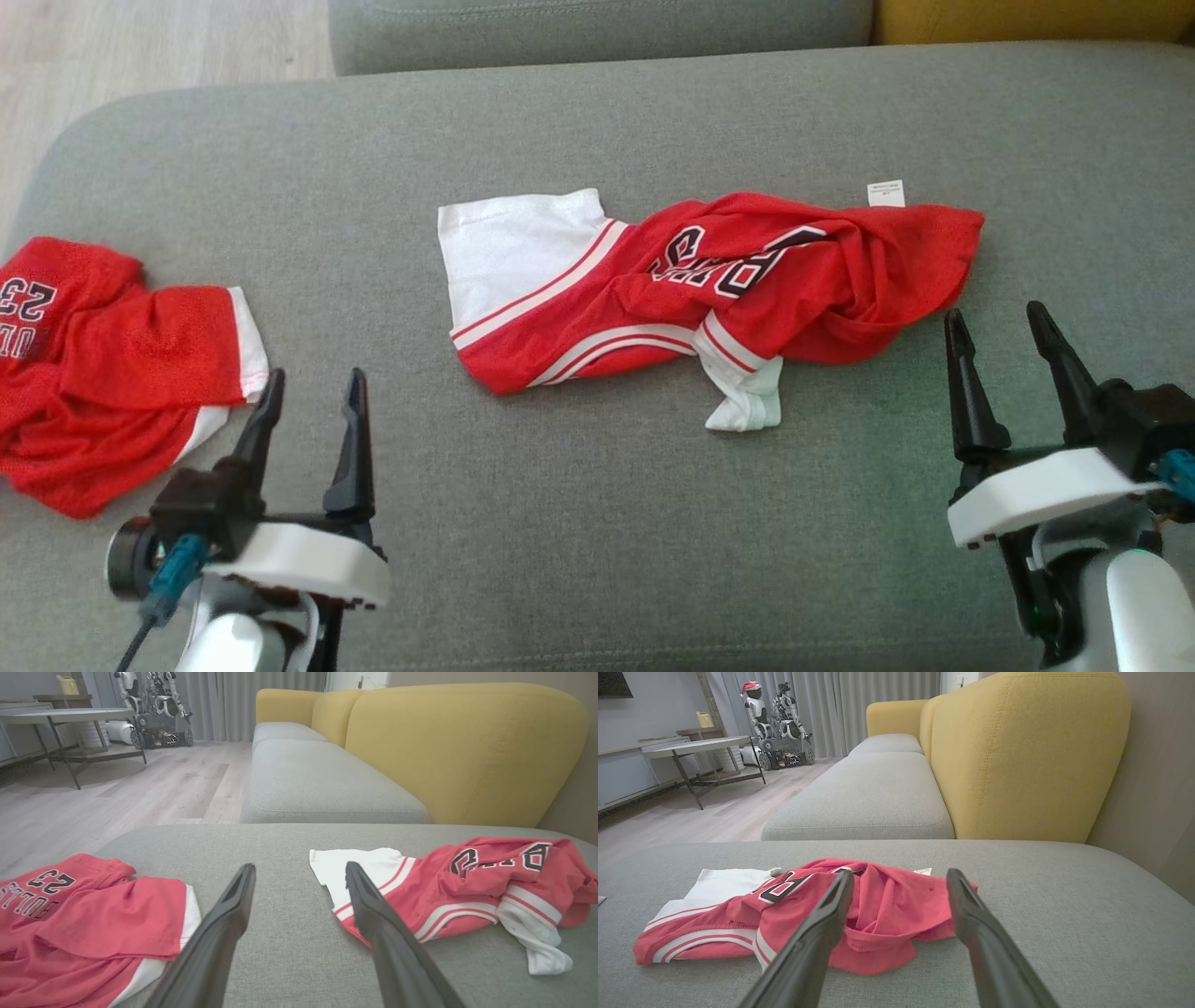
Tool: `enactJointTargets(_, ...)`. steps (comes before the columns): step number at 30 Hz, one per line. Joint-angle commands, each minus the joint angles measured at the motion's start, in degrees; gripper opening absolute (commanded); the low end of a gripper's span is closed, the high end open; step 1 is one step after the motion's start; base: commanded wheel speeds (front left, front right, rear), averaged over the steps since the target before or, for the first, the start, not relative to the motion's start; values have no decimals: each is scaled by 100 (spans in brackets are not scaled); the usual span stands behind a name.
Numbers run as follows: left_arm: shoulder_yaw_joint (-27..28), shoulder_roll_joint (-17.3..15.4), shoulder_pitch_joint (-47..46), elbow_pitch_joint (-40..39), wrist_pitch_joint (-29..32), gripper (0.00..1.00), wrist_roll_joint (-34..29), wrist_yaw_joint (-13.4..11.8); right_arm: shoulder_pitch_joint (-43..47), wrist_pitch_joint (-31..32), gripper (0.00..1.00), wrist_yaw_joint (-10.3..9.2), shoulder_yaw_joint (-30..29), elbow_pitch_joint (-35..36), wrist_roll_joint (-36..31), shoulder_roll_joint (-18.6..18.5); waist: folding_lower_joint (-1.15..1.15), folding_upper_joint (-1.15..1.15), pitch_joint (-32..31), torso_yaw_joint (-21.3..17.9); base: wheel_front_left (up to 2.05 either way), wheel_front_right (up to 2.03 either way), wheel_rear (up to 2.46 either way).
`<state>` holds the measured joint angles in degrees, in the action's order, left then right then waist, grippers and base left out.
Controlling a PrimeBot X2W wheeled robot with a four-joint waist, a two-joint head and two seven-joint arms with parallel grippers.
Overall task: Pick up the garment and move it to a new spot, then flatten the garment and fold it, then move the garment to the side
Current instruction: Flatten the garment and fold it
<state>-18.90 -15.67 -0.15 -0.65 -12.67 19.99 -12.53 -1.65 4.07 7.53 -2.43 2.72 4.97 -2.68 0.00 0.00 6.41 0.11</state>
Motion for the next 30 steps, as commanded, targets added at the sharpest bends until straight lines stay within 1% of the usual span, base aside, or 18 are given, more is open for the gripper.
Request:
enactJointTargets(1,168,-111,-309,-207,46,100,17,26,-165,15,100,-4,113,232,42,-21,0,0,39,-3,0,0,0)
enactJointTargets(3,163,-132,-452,-211,104,100,33,71,-189,19,100,-4,115,255,51,-21,0,0,116,-13,0,0,0)
enactJointTargets(5,146,-149,-699,-162,186,100,67,165,-236,19,100,-4,116,288,52,-21,0,0,218,-26,0,0,0)
enactJointTargets(8,121,-155,-1237,58,404,100,161,349,-339,18,100,-4,139,325,50,-21,0,0,410,-77,0,0,0)
enactJointTargets(10,85,-148,-1682,339,577,100,220,496,-428,10,100,-4,166,342,46,-20,0,0,549,-127,0,0,0)
enactJointTargets(11,53,-115,-2156,723,732,100,296,656,-524,-2,100,-4,197,351,42,-20,0,0,692,-191,0,0,0)
enactJointTargets(15,56,15,-3071,1787,947,100,520,973,-691,-29,100,-4,274,341,47,-20,0,0,965,-346,0,0,0)
enactJointTargets(20,85,144,-3983,3282,1016,100,746,1346,-896,-100,100,-4,386,273,104,-20,0,0,1280,-572,0,0,0)
enactJointTargets(21,85,144,-3983,3282,1016,100,746,1346,-896,-100,100,-4,386,273,104,-20,0,0,1280,-572,0,0,0)
enactJointTargets(25,109,196,-4489,4376,1047,100,864,1546,-1011,-170,100,-4,466,186,147,-20,0,0,1451,-729,0,0,0)
enactJointTargets(30,87,247,-4950,5261,960,100,1002,1799,-1102,-241,100,-4,467,103,181,-20,0,0,1591,-821,0,0,0)
